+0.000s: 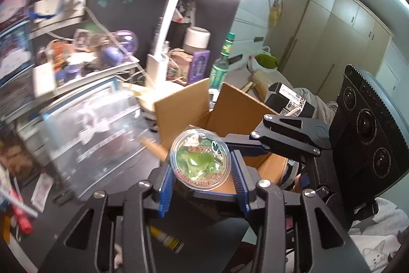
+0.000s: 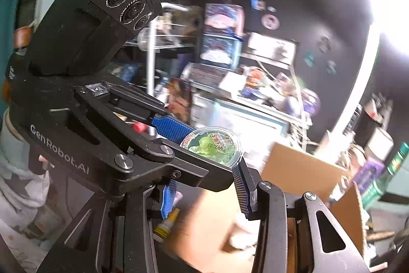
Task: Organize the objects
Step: 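Carry the jelly cup into the cardboard box and release it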
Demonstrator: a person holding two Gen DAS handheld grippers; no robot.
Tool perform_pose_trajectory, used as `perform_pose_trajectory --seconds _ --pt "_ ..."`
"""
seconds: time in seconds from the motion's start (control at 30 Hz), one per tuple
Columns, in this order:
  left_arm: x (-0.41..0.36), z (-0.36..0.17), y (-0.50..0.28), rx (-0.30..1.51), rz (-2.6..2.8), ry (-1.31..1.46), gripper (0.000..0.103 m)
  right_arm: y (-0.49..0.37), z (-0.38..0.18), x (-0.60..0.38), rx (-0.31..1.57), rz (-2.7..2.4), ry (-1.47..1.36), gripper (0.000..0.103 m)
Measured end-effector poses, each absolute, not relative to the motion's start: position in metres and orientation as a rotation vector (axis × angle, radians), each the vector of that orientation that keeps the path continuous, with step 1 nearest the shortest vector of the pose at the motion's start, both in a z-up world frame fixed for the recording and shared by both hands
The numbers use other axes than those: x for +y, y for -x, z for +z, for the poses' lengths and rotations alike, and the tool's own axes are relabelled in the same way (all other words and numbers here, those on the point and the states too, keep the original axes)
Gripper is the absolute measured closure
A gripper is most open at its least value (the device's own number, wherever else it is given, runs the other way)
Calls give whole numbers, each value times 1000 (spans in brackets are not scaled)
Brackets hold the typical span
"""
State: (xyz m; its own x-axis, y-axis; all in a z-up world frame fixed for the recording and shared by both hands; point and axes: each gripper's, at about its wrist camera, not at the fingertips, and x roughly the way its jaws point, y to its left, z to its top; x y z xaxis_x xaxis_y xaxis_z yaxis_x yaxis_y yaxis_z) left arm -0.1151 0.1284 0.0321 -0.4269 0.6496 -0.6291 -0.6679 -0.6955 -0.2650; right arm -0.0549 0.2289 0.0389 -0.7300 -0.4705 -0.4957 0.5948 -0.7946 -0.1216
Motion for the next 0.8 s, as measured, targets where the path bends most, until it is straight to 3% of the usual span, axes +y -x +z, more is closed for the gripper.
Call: perform_pose_trajectory --seconds 0.37,0.63,0.73,0.8 --pt "201 17 160 51 1993 1095 64 89 27 289 266 -2504 -865 68" --pt "222 3 170 58 1962 1170 64 103 18 300 305 -2461 -1053 68" --pt "224 3 169 88 1984 1175 50 103 17 300 343 -2467 -1075 65" --pt "224 3 169 91 1986 1172 41 102 17 300 365 -2481 -1072 55"
